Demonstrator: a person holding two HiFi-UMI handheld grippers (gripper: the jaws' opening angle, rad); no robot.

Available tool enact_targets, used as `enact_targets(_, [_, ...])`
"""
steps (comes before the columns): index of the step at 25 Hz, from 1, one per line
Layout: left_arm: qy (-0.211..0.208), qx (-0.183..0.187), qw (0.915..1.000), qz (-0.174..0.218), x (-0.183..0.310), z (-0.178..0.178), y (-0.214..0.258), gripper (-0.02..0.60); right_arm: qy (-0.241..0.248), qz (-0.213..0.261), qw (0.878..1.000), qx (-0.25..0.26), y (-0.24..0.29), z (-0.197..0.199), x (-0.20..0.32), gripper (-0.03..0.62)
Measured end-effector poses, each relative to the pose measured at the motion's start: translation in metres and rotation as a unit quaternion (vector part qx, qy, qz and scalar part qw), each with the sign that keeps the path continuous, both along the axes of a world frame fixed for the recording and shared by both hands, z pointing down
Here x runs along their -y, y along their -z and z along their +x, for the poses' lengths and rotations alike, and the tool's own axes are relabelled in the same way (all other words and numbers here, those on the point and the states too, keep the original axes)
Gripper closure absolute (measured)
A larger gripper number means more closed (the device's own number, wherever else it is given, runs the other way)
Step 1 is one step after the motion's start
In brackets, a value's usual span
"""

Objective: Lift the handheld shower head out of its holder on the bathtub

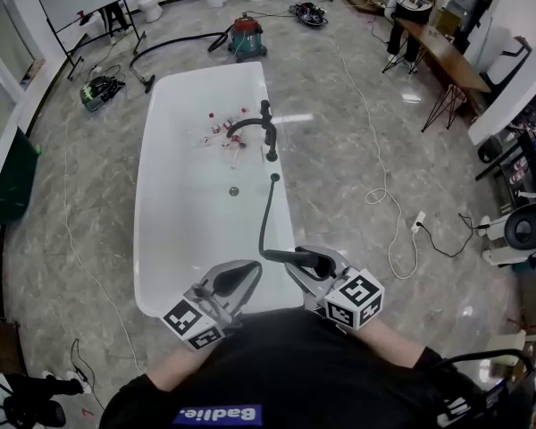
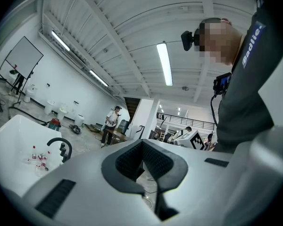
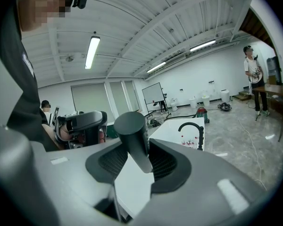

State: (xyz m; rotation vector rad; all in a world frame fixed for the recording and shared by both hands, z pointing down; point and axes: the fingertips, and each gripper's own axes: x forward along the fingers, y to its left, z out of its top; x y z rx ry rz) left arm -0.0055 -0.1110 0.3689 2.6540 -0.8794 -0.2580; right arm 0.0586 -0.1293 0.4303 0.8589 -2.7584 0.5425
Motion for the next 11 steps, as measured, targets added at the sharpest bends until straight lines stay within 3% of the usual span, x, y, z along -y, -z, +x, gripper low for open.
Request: enact_targets(11, [-0.002,-0.003,1.0,-0.003,0.002,-0.005,0.009,0.588,-0.004,-0.005,1.0,-0.003,0.009,-0.003,0.0,0.461])
